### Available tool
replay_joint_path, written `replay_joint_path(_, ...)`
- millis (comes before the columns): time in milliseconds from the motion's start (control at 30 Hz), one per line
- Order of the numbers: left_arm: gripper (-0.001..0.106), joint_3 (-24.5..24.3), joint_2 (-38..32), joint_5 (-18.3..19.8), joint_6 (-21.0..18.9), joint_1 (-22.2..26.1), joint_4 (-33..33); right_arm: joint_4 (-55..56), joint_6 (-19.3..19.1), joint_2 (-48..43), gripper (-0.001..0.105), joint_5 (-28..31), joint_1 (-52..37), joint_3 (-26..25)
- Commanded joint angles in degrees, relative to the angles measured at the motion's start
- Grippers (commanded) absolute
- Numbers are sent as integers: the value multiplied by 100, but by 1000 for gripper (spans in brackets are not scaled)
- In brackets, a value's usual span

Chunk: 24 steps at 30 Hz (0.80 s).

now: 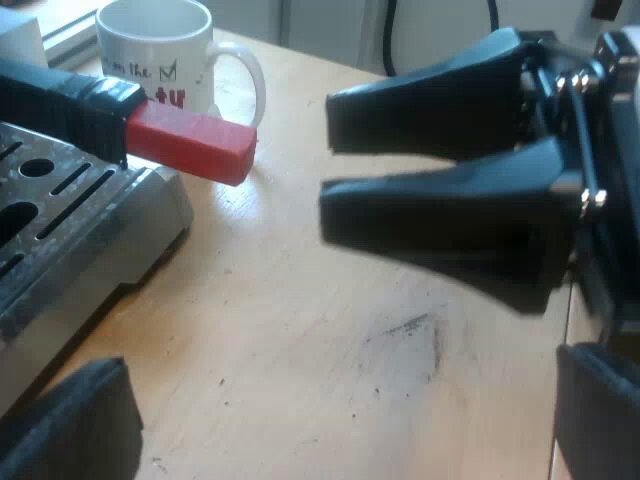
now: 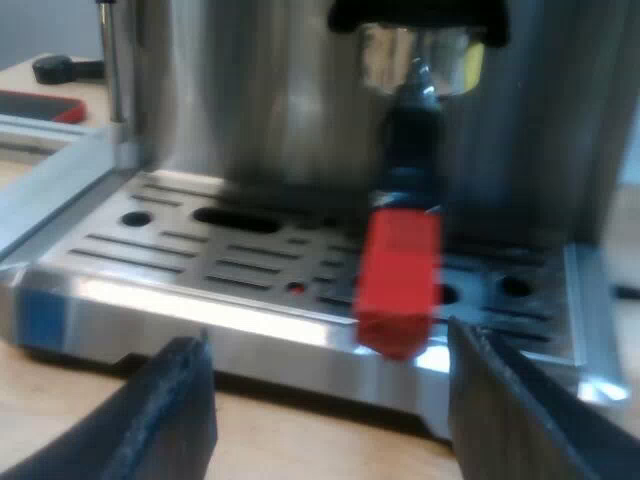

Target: Grind coffee beans and then tamp

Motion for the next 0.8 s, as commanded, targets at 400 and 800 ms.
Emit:
replay_joint_path(400, 86, -24, -31, 75, -50, -26, -307, 2657, 588, -661, 55, -468, -232, -1234)
replay_joint_path(800, 86, -24, -31, -105, -51, -26, -631, 5731, 1822, -642, 55, -2961, -1932, -2556)
